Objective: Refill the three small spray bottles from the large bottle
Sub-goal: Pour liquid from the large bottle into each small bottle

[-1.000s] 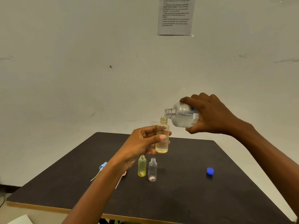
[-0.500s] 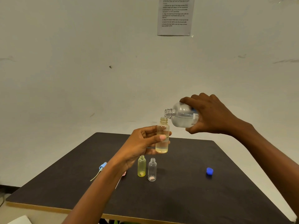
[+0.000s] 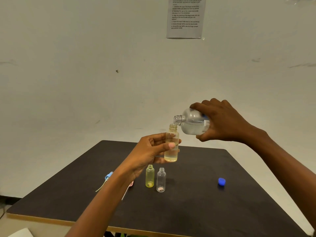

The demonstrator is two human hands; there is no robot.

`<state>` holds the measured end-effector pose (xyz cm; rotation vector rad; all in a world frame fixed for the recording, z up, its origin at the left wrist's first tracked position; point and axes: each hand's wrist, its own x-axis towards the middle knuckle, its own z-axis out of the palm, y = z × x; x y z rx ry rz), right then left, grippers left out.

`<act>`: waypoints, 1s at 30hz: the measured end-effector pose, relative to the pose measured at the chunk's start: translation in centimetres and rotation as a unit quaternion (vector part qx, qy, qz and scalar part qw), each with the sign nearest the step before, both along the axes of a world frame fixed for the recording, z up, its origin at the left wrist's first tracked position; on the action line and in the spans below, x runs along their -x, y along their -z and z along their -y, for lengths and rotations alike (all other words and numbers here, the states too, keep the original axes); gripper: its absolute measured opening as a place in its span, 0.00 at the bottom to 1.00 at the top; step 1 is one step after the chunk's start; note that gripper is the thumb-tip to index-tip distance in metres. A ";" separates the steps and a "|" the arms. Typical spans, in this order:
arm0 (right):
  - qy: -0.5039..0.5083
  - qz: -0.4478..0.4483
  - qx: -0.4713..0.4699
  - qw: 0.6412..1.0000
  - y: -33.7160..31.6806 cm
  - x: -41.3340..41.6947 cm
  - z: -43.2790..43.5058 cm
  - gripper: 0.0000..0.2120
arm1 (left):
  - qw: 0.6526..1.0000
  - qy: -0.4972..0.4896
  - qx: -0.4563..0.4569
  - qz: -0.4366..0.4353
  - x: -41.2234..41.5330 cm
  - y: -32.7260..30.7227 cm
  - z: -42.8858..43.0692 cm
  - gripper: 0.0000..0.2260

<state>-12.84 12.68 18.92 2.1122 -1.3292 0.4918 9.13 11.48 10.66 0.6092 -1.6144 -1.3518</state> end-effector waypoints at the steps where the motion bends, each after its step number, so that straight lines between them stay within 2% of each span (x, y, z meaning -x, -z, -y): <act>1: 0.001 -0.001 -0.001 1.000 0.0 0.0 0.0 0.35 | 1.000 0.000 0.000 0.000 0.0 0.0 0.0 0.14; 30: 0.003 -0.003 -0.007 1.000 0.0 0.0 0.1 0.36 | 1.000 0.000 0.000 0.004 0.0 0.1 0.0 0.14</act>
